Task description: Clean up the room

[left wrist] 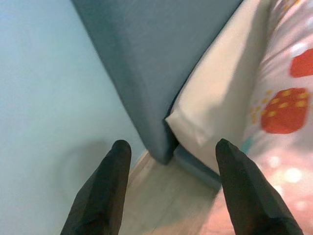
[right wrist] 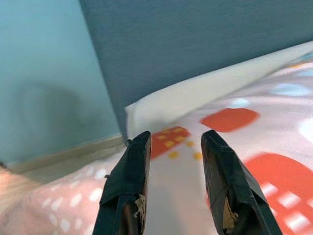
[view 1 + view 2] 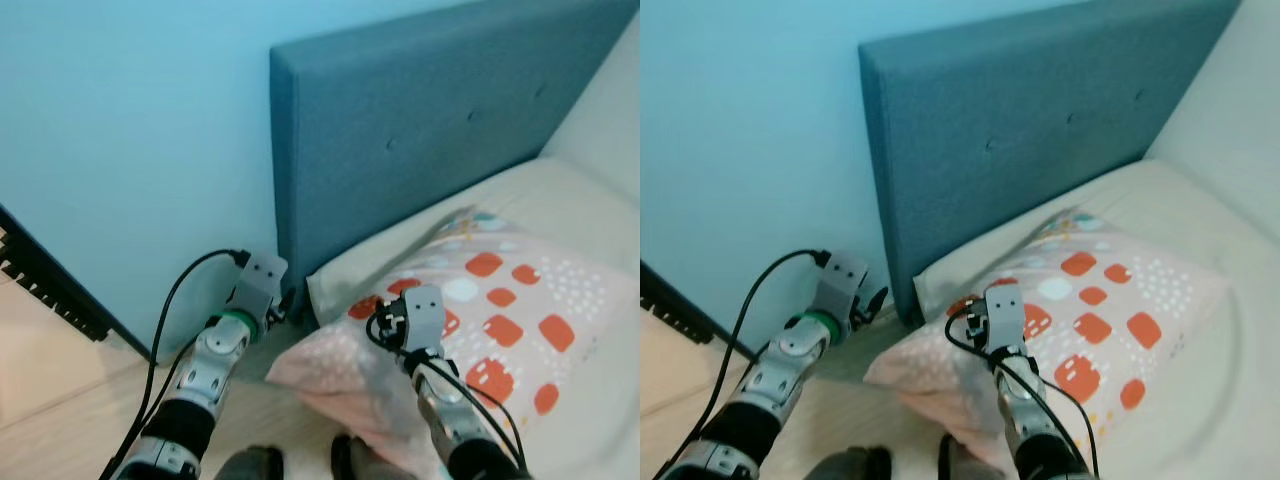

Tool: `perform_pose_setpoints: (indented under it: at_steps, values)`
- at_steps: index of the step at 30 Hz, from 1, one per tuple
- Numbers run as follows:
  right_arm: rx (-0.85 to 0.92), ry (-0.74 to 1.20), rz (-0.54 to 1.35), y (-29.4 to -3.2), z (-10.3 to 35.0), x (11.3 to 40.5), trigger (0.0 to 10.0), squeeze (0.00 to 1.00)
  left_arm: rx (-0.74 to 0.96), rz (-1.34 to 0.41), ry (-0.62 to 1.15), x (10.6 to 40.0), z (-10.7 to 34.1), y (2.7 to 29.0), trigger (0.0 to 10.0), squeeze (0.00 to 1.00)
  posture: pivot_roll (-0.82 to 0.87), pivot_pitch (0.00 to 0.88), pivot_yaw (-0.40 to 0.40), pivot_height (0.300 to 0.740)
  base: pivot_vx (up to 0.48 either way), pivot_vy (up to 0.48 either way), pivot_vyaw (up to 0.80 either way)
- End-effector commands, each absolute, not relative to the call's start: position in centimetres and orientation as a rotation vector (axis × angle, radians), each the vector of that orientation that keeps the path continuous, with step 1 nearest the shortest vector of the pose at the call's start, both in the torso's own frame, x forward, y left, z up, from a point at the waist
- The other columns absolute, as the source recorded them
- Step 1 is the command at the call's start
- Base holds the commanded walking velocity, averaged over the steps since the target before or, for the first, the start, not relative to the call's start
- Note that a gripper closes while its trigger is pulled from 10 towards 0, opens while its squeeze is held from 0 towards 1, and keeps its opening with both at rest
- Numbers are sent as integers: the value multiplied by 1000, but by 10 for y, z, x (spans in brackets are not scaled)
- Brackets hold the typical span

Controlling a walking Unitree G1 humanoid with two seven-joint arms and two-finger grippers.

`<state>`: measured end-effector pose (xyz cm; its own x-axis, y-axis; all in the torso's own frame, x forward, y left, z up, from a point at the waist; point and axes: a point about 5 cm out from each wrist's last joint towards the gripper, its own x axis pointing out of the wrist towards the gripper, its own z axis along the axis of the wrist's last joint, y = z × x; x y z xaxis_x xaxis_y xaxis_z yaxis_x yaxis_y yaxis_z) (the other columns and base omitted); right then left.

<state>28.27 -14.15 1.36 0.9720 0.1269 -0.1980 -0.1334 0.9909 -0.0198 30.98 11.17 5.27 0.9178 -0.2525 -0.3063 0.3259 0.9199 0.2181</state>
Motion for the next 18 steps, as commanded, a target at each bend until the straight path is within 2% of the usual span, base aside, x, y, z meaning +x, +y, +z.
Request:
perform_pose_setpoints:
  at_steps: [1, 18]
  values:
    - [-28, 227, 126, -142, 7, 277, 10000, 0, 270, -304, 282, 309, 51, 112, 10000, 0, -34, 23, 11, 740, -431, 0, 0]
    - [-25, 229, 125, -141, 6, 277, 10000, 0, 272, -299, 282, 310, 52, 113, 10000, 0, -33, 24, 13, 740, -446, 0, 0]
